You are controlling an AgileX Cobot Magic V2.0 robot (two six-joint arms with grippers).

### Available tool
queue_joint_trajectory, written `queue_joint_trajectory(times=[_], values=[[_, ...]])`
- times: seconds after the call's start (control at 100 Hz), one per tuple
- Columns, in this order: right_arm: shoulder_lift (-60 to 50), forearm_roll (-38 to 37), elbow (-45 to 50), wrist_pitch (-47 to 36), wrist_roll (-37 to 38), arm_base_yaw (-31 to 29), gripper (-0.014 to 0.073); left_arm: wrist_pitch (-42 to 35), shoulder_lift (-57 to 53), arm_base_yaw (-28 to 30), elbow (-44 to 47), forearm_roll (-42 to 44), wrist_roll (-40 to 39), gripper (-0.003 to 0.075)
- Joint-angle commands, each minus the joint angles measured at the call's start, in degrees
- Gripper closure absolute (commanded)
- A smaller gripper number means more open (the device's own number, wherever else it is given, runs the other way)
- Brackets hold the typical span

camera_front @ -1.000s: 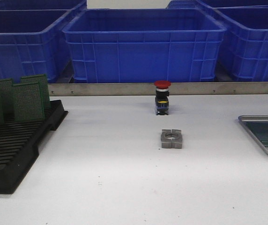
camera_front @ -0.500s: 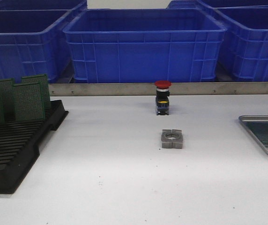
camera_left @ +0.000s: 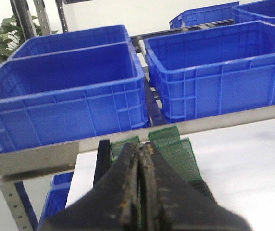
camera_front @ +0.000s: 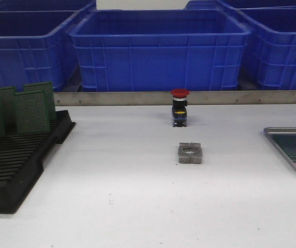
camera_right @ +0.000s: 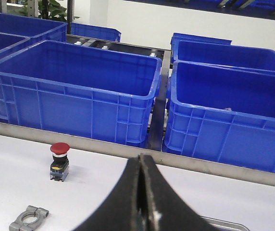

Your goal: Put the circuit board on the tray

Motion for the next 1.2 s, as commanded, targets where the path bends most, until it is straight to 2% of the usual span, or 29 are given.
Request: queue_joint_trajectory(times=[0.0, 0.19, 0.39, 1.19], values=[[0.52, 1.24, -1.33, -2.65, -0.44, -0.07, 0.0663, -4.35, -2.13, 1.15, 1.60, 0.91, -1.92, 0.0739], [0.52, 1.24, -1.33, -2.65, -0.44, -0.07, 0.0663, -5.58, -9.38, 4.91, 8.46, 1.05, -1.92, 0.0739], [0.58, 1.24, -1.33, -2.62, -0.44, -0.07, 0.0663, -10.93, -11.23, 5.19, 13.20, 1.05, -1.96, 0.0739], [0.58, 1.24, -1.33, -2.62, -0.44, -0.07, 0.0663, -10.40, -11.23, 5.19, 13.20, 0.60, -1.96, 0.0739]])
